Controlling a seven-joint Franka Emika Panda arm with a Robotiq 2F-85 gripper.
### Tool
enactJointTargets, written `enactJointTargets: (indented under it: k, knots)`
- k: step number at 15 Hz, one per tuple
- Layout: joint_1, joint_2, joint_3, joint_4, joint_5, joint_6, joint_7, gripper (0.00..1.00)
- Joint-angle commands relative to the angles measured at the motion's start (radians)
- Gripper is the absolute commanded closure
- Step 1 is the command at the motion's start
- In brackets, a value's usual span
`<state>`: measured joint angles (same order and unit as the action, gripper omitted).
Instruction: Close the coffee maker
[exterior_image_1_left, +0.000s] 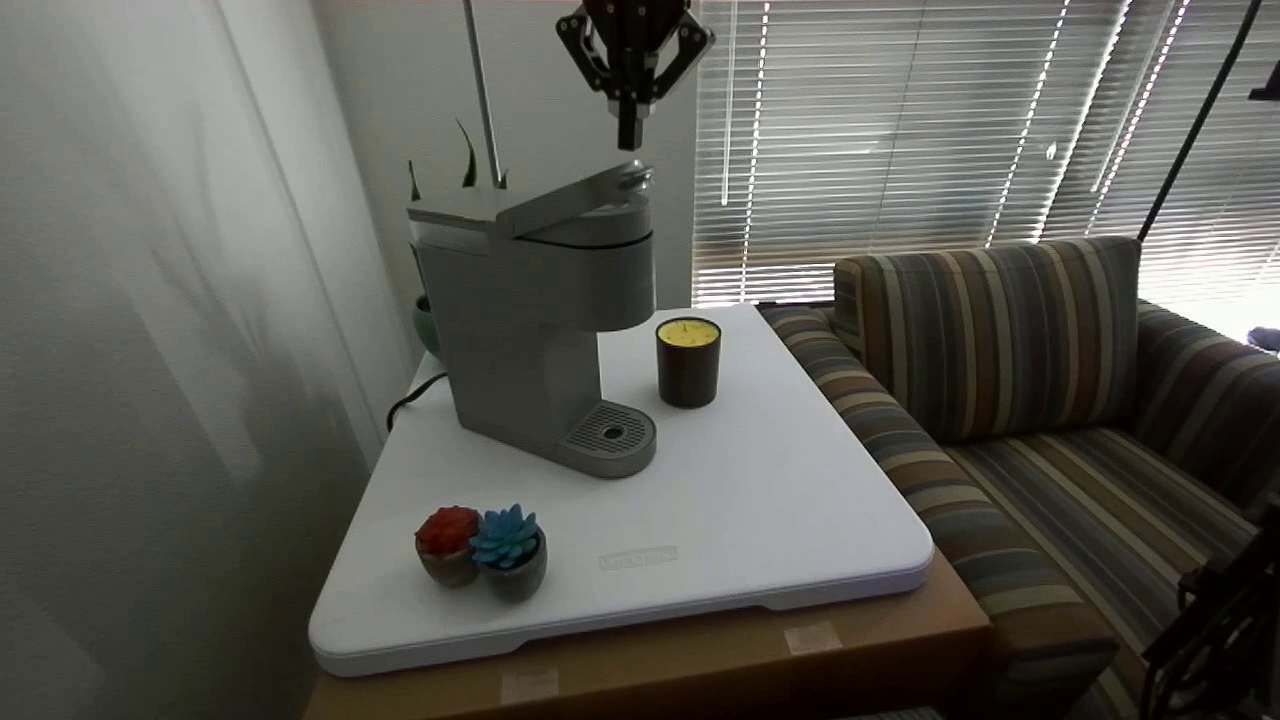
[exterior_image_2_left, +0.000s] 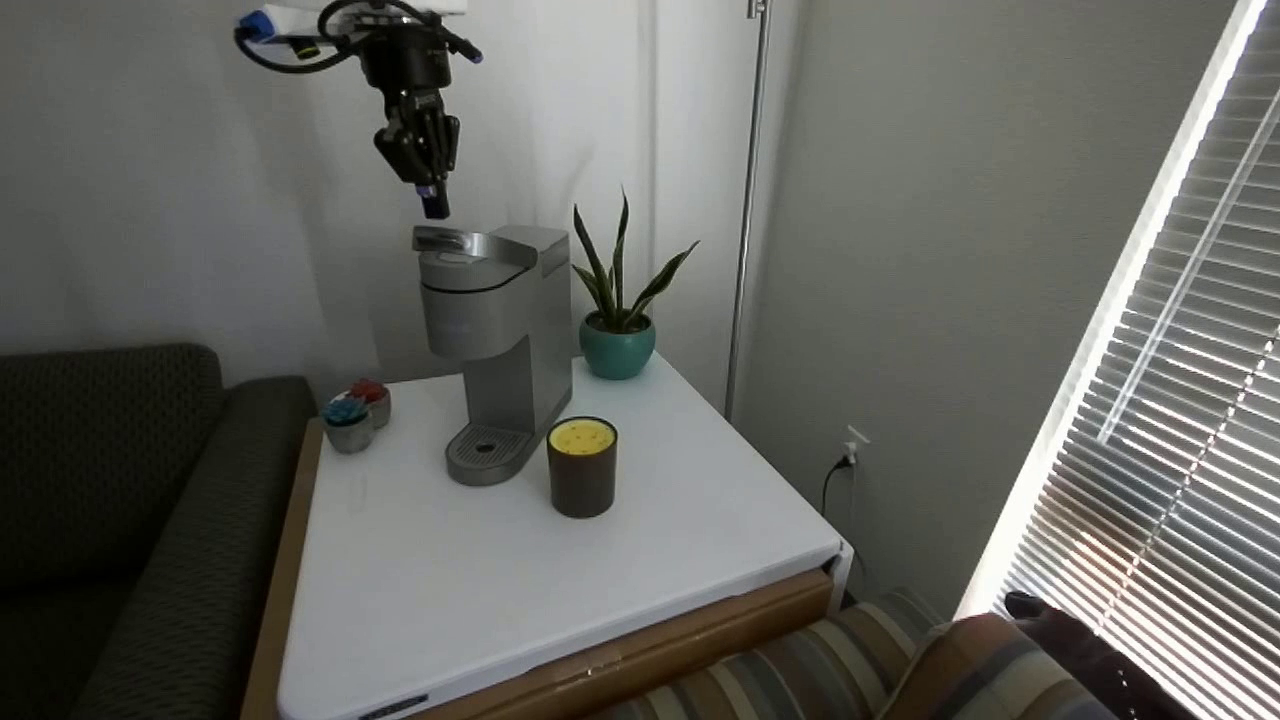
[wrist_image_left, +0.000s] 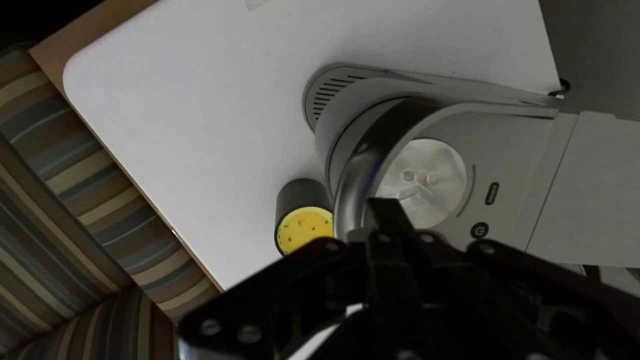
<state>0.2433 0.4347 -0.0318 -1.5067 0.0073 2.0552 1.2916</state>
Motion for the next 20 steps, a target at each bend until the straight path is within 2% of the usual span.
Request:
enactJointTargets:
  k: [1, 14, 20]
  knots:
    - [-0.011, -0.015, 0.004, -0.025, -0.029, 0.009, 0.032, 1.0]
    - [-0.029, 0.018, 0.031, -0.132, 0.054, 0.066, 0.041, 1.0]
    - [-0.016, -0.001, 0.02, -0.202, 0.041, 0.128, 0.109, 1.0]
